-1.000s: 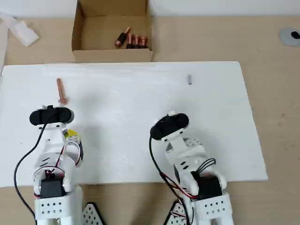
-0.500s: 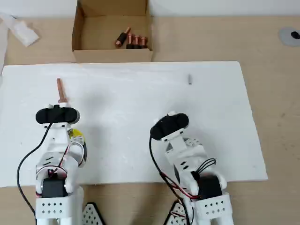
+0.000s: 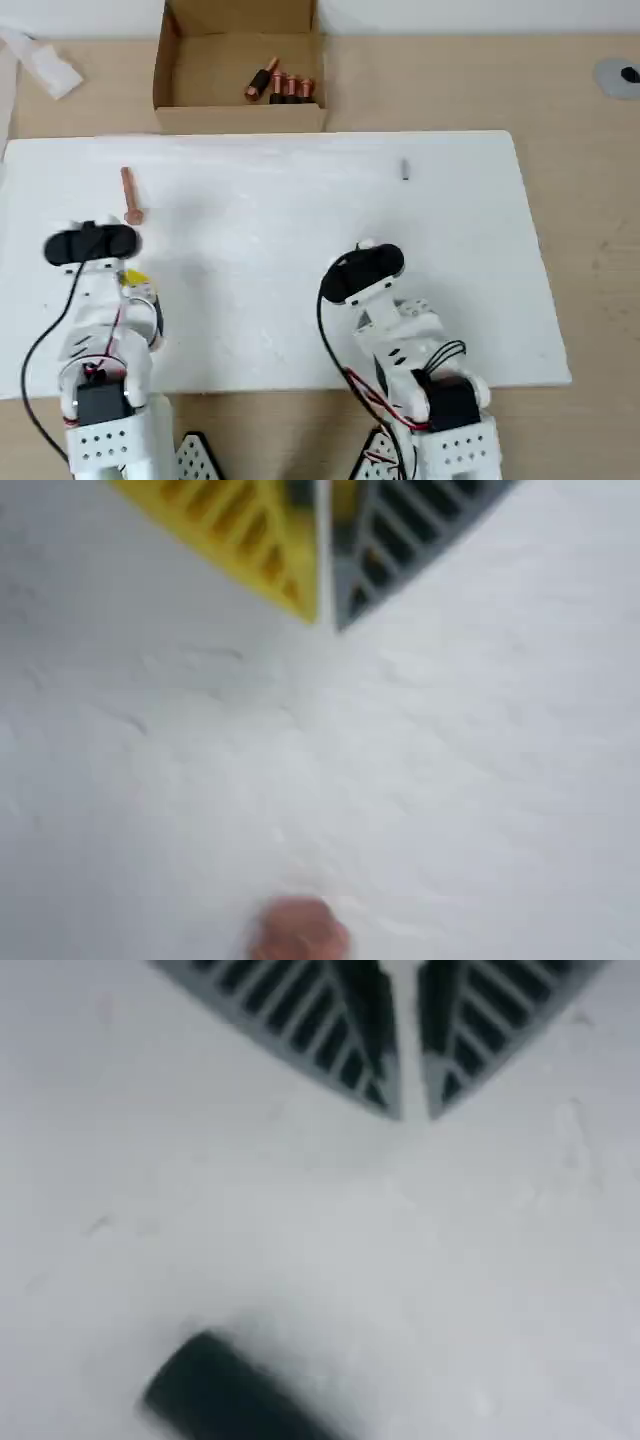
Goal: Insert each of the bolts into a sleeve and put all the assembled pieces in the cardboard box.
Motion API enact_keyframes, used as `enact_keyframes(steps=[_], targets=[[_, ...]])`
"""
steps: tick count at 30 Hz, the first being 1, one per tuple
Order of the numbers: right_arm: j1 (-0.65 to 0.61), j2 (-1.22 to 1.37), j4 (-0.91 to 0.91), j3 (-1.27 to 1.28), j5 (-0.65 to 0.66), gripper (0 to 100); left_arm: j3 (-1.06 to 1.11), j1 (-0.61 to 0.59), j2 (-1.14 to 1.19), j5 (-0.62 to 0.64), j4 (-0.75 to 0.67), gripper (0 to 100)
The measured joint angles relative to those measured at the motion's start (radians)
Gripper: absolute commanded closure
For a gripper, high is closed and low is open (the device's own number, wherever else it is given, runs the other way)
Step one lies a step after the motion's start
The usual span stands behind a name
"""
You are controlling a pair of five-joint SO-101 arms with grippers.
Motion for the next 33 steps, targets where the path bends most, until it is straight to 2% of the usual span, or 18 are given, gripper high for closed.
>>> enact_keyframes(steps=[4,9,14,19,25,33], targets=[[0.06,0.118,0.003,-0.149,0.054,98.9,-0.209,-0.008,0.23,-0.002,0.0,98],[0.114,0.414,0.003,-0.422,0.081,98.9,-0.546,-0.018,0.695,-0.003,0.014,93],[0.121,0.681,0.006,-0.663,0.081,98.9,-0.959,-0.034,1.211,-0.06,0.203,93],[0.121,0.778,0.006,-0.735,0.081,98.9,-1.367,-0.034,1.614,-0.061,0.436,93],[0.121,0.787,0.006,-0.735,0.081,98.9,-1.731,-0.037,1.913,0.005,0.571,93],[0.121,0.787,0.006,-0.735,0.081,98.9,-1.973,-0.044,2.208,0.018,0.597,93]])
